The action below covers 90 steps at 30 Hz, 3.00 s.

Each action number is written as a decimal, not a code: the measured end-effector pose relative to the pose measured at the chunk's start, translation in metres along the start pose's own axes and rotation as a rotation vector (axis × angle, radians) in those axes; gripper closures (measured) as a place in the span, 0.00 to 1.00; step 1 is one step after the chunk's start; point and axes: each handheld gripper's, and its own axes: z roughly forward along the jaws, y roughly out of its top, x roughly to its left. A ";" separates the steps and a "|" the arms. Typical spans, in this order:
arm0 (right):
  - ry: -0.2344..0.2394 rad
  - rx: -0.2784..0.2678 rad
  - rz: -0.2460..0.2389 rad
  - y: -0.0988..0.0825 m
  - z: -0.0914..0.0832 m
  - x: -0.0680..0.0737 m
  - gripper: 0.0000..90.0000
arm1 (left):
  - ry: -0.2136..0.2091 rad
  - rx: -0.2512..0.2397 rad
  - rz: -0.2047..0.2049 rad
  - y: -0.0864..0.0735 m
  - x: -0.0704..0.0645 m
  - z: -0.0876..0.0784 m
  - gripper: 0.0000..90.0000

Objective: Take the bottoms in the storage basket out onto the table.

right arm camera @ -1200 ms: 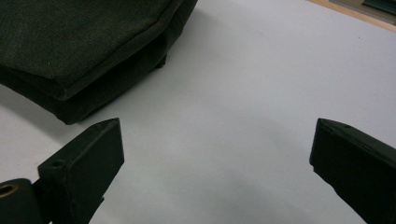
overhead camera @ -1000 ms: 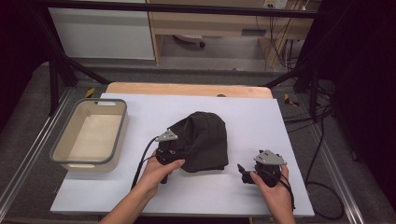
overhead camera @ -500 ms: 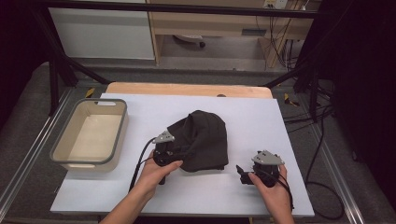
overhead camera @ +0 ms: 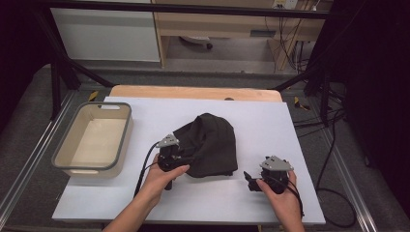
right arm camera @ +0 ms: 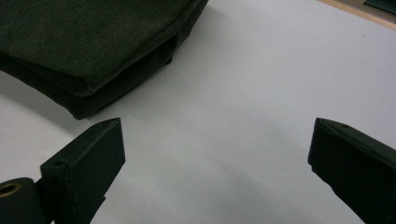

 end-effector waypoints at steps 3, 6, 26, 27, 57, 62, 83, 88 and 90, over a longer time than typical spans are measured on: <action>0.005 0.001 -0.003 0.000 0.000 0.000 0.05 | -0.012 -0.008 -0.033 0.001 0.001 0.000 0.42; 0.009 0.004 -0.004 0.000 0.000 0.000 0.05 | -0.013 -0.026 -0.043 0.002 0.001 0.000 0.39; 0.014 -0.001 -0.003 0.000 0.000 0.000 0.04 | -0.009 -0.068 -0.003 0.017 -0.004 -0.011 0.15; 0.012 -0.001 -0.007 0.000 0.000 0.000 0.04 | -0.004 -0.071 0.002 0.019 -0.004 -0.012 0.15; 0.000 0.009 -0.003 0.000 0.002 0.000 0.03 | 0.124 -0.086 0.049 0.048 -0.001 -0.037 0.05; -0.001 0.001 0.001 0.000 0.001 -0.001 0.03 | 0.136 -0.098 0.049 0.052 0.002 -0.044 0.06; 0.013 -0.008 0.005 0.000 0.001 0.000 0.03 | 0.146 -0.132 0.055 0.060 0.005 -0.064 0.06; 0.009 -0.004 0.003 0.000 0.002 -0.001 0.03 | 0.150 -0.136 0.060 0.064 0.006 -0.071 0.06; 0.007 -0.002 0.003 0.000 0.002 -0.001 0.03 | 0.152 -0.142 0.063 0.065 0.007 -0.074 0.06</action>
